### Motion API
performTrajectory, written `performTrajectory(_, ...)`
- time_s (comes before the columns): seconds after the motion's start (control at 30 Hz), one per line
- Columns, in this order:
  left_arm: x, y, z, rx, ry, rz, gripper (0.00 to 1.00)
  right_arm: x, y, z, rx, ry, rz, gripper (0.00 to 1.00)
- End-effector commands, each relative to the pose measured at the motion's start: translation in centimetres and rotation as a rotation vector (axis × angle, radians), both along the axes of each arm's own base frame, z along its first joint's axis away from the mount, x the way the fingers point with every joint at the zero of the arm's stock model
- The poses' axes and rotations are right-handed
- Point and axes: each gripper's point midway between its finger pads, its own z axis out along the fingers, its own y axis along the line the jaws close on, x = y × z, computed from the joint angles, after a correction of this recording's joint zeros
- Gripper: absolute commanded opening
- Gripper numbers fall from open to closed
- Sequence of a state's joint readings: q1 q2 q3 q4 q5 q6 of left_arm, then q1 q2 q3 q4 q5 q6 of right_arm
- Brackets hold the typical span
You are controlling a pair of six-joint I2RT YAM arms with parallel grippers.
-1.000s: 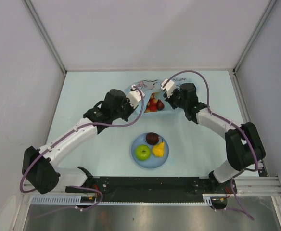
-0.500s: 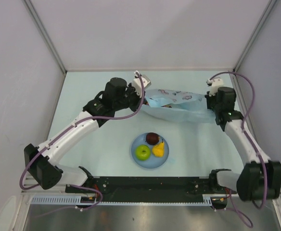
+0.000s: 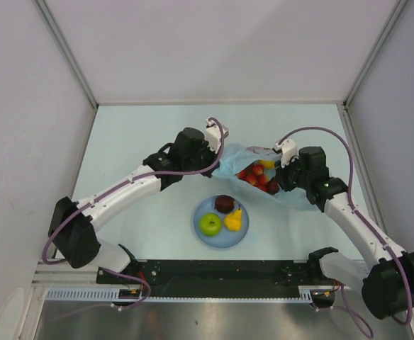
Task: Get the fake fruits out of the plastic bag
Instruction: Adjust the plastic bag at the center of the board, then take out the fake fruit from the plastic bag.
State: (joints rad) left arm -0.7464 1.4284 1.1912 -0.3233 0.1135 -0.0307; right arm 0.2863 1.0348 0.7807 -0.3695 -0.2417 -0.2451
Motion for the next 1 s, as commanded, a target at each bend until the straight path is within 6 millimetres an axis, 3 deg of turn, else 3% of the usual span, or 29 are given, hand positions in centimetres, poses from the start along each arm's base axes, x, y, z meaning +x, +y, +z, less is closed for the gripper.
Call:
performTrajectory(0.0, 2.2, 0.8, 2.3, -0.074, -0.033, 0.209, 0.00, 1.9, 0.6, 0.6, -0.024, -0.090, 0.013, 0.18)
performTrajectory(0.13, 3.0, 1.5, 3.3, -0.074, -0.060, 0.270, 0.00, 4.5, 0.6, 0.6, -0.044, -0.129, -0.023, 0.19)
performTrajectory(0.23, 3.4, 0.9, 4.5, -0.080, -0.090, 0.240, 0.00, 6.5, 0.8, -0.4, -0.057, -0.129, -0.045, 0.20)
performTrajectory(0.27, 3.5, 0.7, 4.8, -0.075, -0.101, 0.227, 0.00, 7.5, 0.9, 0.1, -0.058, -0.153, -0.056, 0.23)
performTrajectory(0.3, 3.6, 0.4, 5.6, -0.084, -0.113, 0.211, 0.00, 8.1, 1.0, -1.1, -0.076, -0.129, -0.057, 0.24)
performTrajectory(0.47, 4.2, 0.2, 6.7, -0.042, -0.188, 0.161, 0.00, 11.5, 0.3, -1.7, -0.114, -0.136, -0.105, 0.34)
performTrajectory(0.6, 4.1, 0.2, 6.2, -0.008, -0.202, 0.127, 0.00, 13.8, -0.3, -3.4, -0.113, -0.087, -0.133, 0.48)
performTrajectory(0.7, 4.0, -0.3, 5.1, 0.008, -0.186, 0.095, 0.00, 15.3, 0.1, -3.3, -0.100, -0.087, -0.120, 0.63)
performTrajectory(0.73, 4.1, -0.4, 4.7, 0.014, -0.181, 0.092, 0.01, 15.7, 0.4, -4.4, -0.103, -0.064, -0.110, 0.71)
performTrajectory(0.8, 4.5, -0.8, 3.8, 0.029, -0.170, 0.087, 0.00, 16.8, 1.3, -4.6, -0.092, -0.059, -0.085, 0.75)
performTrajectory(0.83, 4.7, -0.9, 3.5, 0.037, -0.169, 0.089, 0.00, 17.0, 1.4, -6.6, -0.103, -0.012, -0.079, 0.78)
performTrajectory(0.97, 5.4, -1.3, 3.4, 0.048, -0.169, 0.090, 0.00, 17.9, 1.7, -9.1, -0.138, 0.017, -0.066, 0.84)
